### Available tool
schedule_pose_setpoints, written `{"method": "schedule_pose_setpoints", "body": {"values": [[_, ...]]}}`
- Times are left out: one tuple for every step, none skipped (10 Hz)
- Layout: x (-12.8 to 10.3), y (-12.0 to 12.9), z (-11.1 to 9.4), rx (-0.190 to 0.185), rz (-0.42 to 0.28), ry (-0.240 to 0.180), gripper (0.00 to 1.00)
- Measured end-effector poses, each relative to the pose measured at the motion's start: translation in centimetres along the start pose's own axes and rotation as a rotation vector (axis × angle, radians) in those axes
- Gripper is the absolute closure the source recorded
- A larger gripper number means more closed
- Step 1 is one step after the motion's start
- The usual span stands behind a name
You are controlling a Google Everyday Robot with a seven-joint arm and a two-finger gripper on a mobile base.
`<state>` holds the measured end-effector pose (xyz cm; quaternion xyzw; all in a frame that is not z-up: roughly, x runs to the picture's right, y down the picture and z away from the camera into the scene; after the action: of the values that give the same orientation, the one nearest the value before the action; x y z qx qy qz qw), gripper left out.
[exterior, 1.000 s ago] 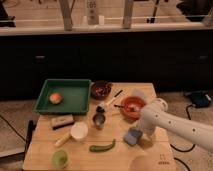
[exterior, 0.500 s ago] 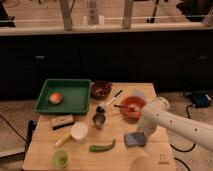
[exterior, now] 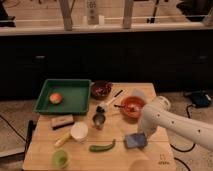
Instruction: Place sponge in metal cup
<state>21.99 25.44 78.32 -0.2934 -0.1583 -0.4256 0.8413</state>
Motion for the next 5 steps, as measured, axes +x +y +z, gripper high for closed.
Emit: {"method": "schedule_pose_setpoints", "body": {"values": [[-0.2,0.1,-0.5,0.000,-0.013,0.005,1.00],[-0.3,0.0,-1.0,0.003,-0.027,0.011,1.00],[-0.1,0.0,-1.6,0.007,-0.034,0.019,1.00],[0.1,0.0,-2.4,0.013,-0.040,0.027,1.00],[0.2,-0.1,-3.2,0.021,-0.048,0.035,1.00]]}}
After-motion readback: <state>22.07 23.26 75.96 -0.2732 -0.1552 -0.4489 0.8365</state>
